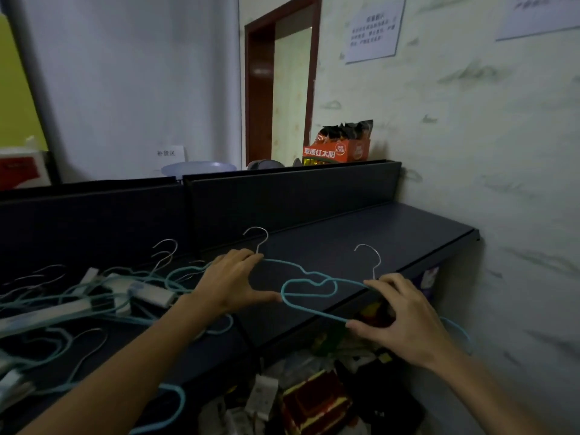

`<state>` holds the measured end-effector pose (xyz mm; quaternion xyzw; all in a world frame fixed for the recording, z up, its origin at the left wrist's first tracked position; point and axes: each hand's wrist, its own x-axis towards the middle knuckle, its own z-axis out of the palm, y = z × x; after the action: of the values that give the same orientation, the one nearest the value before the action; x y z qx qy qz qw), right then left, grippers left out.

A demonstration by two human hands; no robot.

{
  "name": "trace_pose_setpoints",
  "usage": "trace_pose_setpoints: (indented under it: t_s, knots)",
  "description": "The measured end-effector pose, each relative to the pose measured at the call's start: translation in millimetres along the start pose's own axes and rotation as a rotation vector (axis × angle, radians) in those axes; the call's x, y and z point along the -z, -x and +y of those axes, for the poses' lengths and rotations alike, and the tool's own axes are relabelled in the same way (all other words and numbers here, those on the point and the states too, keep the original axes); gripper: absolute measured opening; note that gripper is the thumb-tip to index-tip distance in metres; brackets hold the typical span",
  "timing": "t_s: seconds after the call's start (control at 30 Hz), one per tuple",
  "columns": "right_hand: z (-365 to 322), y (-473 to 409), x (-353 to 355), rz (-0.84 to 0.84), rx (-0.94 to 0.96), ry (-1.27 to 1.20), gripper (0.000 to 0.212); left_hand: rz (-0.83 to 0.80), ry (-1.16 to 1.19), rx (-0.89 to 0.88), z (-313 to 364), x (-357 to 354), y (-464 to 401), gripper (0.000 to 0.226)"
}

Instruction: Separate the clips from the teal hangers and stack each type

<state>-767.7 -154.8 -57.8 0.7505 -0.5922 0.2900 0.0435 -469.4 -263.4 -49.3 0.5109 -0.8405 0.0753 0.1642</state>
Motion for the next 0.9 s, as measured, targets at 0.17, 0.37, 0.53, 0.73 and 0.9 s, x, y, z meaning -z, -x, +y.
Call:
trace_pose_setpoints:
  t_s: [0.17,0.37,0.53,0.73,0.9]
  knots:
    - [28.8,-39.1,0.3,0.026,-0.011,0.031,0.088,-0.028,0.05,-0.03,3.2,-23.7,-56.2,0.124]
    - [51.9,-85.6,-20.4,0.046,0.003,0.06,0.088,-0.083,0.121,-0.004,-9.9,-54.6,-98.2,0.104]
    - [72.8,-108.5,-39.2,0.018,0.004,0.048,0.088,-0.169,0.163,0.032,-17.3,-74.0,-121.2,0.1]
    - [103.1,-149.2,-50.8,-0.028,0.016,0.009,0.089,-0.322,0.144,0.076,-28.8,-84.6,-150.6,0.099]
    - [119.9,-181.8,-67.5,-0.066,0.073,-0.045,0.093,-0.387,0.156,0.161,-29.8,-90.4,-163.2,0.098]
